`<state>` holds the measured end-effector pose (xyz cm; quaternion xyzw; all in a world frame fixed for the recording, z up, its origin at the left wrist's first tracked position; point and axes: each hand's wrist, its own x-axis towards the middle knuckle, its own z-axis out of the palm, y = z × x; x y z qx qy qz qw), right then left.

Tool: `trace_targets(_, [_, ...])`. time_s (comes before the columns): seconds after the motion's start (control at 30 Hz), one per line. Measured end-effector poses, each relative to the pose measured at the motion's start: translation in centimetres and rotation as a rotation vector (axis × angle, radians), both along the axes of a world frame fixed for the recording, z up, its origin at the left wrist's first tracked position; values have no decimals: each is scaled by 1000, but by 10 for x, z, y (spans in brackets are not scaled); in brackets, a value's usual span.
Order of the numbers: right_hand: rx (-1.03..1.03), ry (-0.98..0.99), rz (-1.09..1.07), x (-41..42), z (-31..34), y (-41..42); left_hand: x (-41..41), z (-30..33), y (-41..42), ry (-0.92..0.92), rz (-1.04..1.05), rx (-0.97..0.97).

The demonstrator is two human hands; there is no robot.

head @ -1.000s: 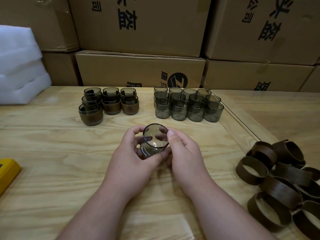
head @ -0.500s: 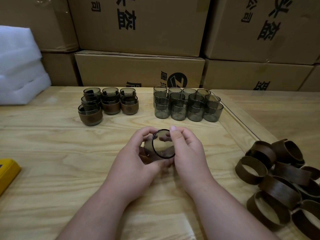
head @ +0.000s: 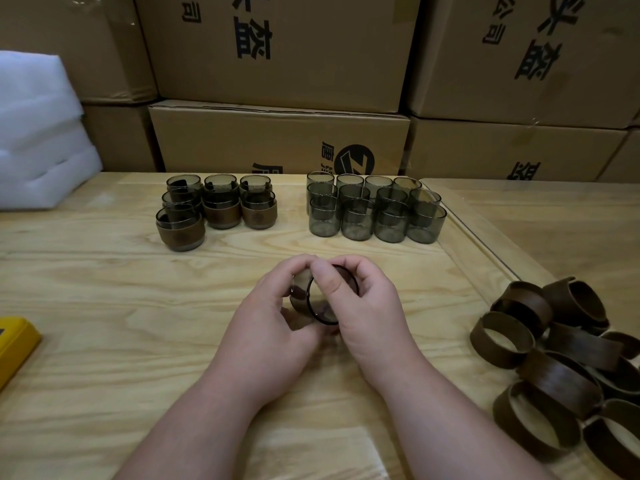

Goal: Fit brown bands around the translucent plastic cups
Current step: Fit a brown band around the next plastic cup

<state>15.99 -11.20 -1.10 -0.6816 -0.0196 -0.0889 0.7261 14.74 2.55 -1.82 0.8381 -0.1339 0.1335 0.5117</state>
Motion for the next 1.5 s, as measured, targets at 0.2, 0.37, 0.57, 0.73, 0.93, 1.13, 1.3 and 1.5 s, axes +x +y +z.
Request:
trace_targets(0.2, [-58, -34, 94, -2, -2, 0, 1, -1, -1, 33, -5, -89])
trace_targets(0.37, [-129, -66, 108, -2, -6, 1, 4, -3, 0, 85, -17, -164])
trace_targets(0.57, [-72, -97, 127, -2, -6, 0, 2, 0, -2, 85, -33, -205])
trace_targets(0.73, [42, -83, 186, -1, -5, -2, 2, 1, -3, 98, -20, -219])
trace_targets(0.93, [8, -122, 92, -2, -6, -1, 1, 3, -2, 62, -28, -153])
trace_targets(1.13, [-104, -183, -85, -6, -3, 1, -1, 1, -3, -64, -68, 72])
trace_targets(1.3, [-194, -196, -158, -7, -3, 1, -4, 1, -8, -106, -105, 91])
trace_targets(1.5, [-193, -131, -226, -4, -3, 1, -5, 4, -9, -137, -118, 97])
